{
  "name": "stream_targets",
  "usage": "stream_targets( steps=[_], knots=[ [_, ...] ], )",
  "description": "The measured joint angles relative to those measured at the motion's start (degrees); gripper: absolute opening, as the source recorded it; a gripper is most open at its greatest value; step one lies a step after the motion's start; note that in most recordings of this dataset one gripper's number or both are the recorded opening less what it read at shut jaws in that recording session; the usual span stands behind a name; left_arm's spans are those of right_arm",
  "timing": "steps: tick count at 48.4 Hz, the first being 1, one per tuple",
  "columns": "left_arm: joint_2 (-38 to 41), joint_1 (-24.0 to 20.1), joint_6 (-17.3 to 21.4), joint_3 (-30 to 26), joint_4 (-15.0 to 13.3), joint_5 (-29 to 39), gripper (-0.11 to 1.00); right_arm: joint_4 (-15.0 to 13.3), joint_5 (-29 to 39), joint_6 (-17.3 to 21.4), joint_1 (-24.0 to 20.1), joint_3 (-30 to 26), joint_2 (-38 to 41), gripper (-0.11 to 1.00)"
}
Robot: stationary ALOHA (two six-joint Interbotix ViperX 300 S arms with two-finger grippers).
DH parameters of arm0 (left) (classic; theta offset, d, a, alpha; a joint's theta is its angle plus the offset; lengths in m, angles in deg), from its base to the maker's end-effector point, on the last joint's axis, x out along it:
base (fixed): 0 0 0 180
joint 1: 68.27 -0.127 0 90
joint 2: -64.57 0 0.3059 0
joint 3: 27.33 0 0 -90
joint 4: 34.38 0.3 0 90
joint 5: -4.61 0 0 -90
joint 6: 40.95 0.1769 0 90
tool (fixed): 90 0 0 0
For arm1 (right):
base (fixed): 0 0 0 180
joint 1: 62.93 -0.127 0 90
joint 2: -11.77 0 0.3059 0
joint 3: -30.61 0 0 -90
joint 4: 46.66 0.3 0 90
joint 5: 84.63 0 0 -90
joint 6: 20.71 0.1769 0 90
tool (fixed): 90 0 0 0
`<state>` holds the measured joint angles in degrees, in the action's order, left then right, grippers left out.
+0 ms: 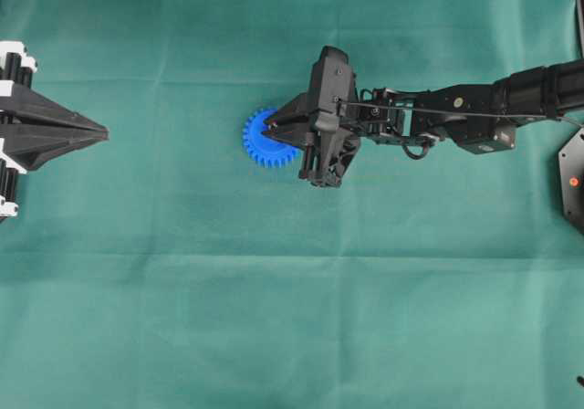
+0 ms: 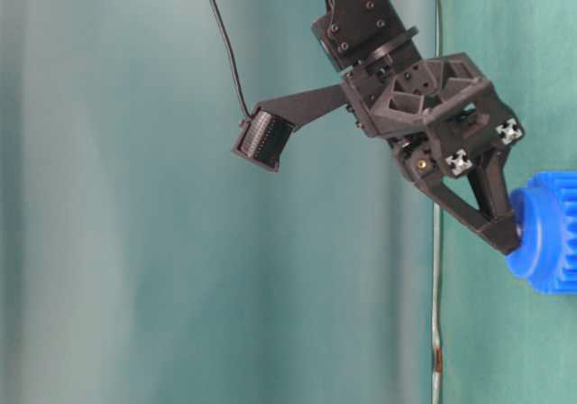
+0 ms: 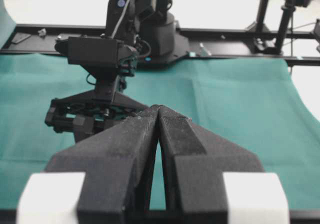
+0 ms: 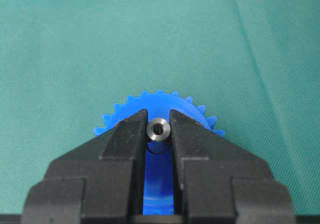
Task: Insert the shaft placed at a random location into the center hole of the medium gear at another random location.
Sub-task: 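Lower the shaft into the gear's center hole with the right gripper, then open the right gripper and raise it away from the gear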
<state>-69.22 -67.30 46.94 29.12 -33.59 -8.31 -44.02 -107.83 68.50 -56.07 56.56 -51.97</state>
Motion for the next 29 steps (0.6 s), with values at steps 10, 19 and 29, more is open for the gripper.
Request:
stream_targets(
  steps=[10, 19, 29],
  knots=[
    [0.1, 0.0, 0.0, -0.1, 0.0, 0.0, 0.0, 0.0, 0.0, -0.1, 0.1, 0.0, 0.0, 0.17],
    [0.0, 0.0, 0.0, -0.1, 0.0, 0.0, 0.0, 0.0, 0.0, 0.0, 0.1, 0.0, 0.0, 0.65],
    [0.0, 0.0, 0.0, -0.1, 0.0, 0.0, 0.0, 0.0, 0.0, 0.0, 0.1, 0.0, 0.0, 0.71]
  ],
)
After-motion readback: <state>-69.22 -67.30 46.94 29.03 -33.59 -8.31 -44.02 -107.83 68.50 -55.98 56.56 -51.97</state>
